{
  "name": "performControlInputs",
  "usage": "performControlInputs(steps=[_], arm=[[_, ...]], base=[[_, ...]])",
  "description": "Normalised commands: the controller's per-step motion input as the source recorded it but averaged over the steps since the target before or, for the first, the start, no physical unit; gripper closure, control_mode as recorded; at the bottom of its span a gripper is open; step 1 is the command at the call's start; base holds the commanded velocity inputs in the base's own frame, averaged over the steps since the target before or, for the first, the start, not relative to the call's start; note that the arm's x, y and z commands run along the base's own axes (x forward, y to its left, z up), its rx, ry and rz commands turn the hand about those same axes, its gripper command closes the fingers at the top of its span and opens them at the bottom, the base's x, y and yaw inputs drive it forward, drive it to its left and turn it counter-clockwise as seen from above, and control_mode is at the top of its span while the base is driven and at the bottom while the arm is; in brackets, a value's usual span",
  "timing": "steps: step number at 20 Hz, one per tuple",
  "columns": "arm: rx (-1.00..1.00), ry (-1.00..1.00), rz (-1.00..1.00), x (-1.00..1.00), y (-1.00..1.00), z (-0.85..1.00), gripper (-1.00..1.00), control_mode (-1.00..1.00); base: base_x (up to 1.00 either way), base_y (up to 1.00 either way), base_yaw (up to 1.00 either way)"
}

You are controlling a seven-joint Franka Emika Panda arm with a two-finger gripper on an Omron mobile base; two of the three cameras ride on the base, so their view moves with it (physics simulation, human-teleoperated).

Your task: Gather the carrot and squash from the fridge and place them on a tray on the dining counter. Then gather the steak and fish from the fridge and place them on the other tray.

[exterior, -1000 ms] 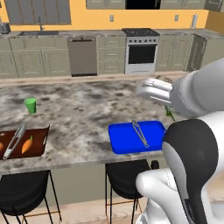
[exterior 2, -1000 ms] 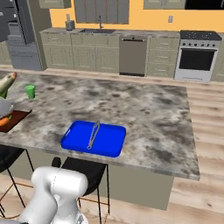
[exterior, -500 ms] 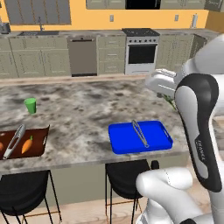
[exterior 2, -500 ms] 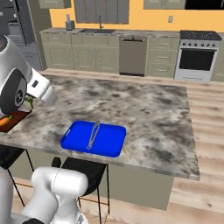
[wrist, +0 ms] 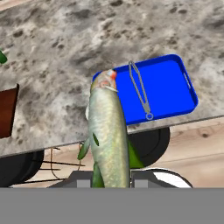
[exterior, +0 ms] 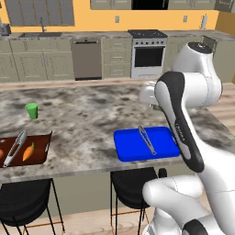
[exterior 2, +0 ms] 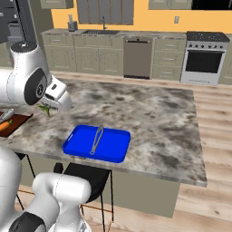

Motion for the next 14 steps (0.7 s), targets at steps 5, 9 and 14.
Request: performControlInputs(steps=[5, 9, 14], arm=[[-0.07, 0.00, 0.00, 0.28, 0.13, -0.58, 1.00, -1.00], [-0.09, -0.18, 0.00, 0.00, 0.03, -0.62, 1.00, -1.00], [0.01, -0.07, 0.00, 0.10, -0.01, -0.40, 1.00, -1.00]], base=[[0.00, 0.00, 0.00], [0.00, 0.00, 0.00], [0.00, 0.00, 0.00]])
